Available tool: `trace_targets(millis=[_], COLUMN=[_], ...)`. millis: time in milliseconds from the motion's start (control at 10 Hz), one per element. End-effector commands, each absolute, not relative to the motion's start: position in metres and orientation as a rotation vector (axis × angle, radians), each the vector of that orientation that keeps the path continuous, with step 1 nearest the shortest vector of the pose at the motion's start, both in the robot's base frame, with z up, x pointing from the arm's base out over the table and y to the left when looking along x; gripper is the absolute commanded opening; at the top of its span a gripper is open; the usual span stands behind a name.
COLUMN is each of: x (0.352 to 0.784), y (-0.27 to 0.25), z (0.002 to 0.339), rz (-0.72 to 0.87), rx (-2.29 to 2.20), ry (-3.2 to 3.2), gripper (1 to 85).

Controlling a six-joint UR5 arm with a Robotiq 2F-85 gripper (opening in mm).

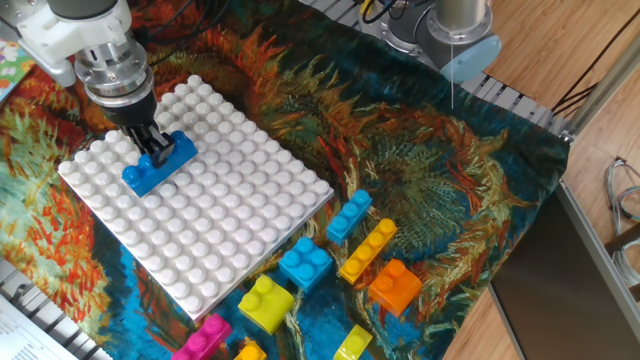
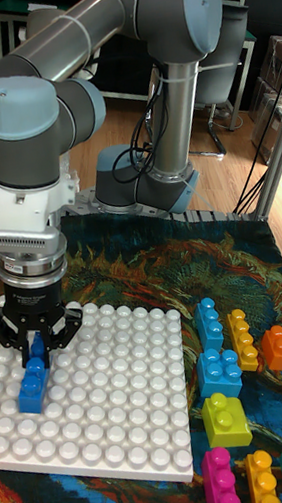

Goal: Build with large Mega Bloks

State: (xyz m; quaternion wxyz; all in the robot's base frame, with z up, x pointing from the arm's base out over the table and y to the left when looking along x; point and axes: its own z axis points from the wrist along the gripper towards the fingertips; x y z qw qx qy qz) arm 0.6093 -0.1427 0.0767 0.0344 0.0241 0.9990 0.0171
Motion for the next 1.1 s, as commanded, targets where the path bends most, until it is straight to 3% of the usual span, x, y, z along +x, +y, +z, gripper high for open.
trace_targets(millis=[0, 1000], x=[0.6139, 0.6150], y=[-0.1408, -0.1391], z=[0.0743, 0.0724], rz=[0.068, 0.084], rx=[0.083, 0.074], ry=[3.061, 3.056], gripper=[1.3, 1.3])
